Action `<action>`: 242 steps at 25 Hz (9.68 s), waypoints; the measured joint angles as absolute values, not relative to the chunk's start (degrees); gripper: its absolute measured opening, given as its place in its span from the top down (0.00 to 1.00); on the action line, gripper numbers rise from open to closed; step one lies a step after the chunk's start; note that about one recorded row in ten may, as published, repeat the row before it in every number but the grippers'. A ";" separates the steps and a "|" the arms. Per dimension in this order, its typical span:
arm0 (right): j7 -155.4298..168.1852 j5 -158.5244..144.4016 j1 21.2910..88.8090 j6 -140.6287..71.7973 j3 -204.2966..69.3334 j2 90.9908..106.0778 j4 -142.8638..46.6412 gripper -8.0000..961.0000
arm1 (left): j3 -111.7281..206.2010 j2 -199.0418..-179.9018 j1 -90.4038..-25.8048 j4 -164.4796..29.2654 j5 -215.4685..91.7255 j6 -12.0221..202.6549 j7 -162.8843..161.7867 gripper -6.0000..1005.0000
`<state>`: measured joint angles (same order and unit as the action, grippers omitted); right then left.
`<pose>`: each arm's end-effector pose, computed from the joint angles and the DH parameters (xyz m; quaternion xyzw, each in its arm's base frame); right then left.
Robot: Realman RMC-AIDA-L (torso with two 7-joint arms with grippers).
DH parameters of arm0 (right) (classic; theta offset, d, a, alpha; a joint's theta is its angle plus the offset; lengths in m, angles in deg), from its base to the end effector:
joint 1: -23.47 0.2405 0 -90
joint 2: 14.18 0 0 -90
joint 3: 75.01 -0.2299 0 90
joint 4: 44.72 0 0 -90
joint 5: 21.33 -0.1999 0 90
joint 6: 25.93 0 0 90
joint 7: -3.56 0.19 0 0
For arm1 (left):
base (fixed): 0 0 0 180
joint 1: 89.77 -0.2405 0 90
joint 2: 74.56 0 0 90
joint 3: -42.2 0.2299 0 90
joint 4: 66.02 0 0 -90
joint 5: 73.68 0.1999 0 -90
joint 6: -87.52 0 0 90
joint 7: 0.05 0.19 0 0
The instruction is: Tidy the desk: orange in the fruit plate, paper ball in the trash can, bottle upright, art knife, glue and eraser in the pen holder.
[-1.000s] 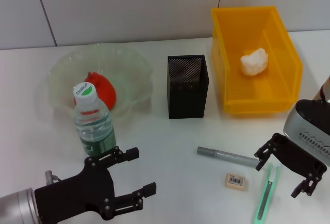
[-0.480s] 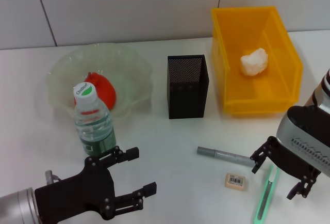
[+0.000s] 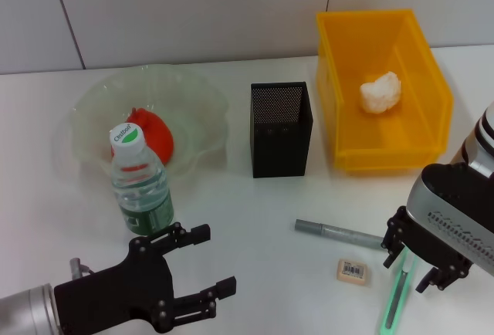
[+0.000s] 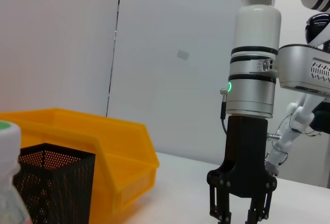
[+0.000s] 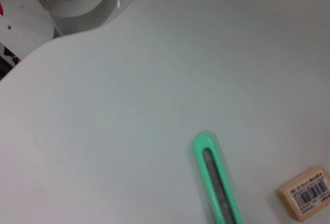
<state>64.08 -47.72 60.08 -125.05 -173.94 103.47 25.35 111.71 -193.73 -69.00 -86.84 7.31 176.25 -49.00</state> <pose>0.2242 0.3086 -0.0253 0.8872 0.3410 0.2838 0.1267 -0.2141 0.2520 -0.0822 -0.9258 -0.1213 -0.3388 0.1160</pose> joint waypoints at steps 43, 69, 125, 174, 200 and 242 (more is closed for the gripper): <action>69.83 -45.23 61.06 -127.33 -173.19 104.82 26.08 0.82 | 111.99 -193.73 -69.16 -86.43 7.27 177.68 -49.01 0.19; 97.13 -62.49 59.05 -135.30 -192.53 105.09 43.66 0.82 | 111.28 -193.25 -70.02 -89.24 5.59 184.78 -48.92 0.19; 78.49 -28.70 59.11 -99.53 -165.99 105.42 48.50 0.82 | 112.07 -193.73 -71.53 -85.34 0.65 183.12 -41.44 0.19; 91.94 -19.20 65.51 -90.02 -152.53 105.70 36.79 0.80 | 111.72 -193.74 -72.71 -84.67 0.67 183.60 -39.40 0.19; 109.60 -89.93 45.20 -96.38 -200.27 105.55 58.78 0.69 | 109.51 -193.29 -74.30 -85.50 0.59 187.50 -39.19 0.19; 146.44 -49.13 54.69 -134.31 -169.95 104.62 52.80 0.17 | 109.26 -192.89 -76.08 -85.03 3.41 187.58 -39.21 0.19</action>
<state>146.44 -49.13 54.69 -134.31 -169.95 104.62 52.80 109.26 -192.89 -76.08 -85.03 3.41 187.58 -39.21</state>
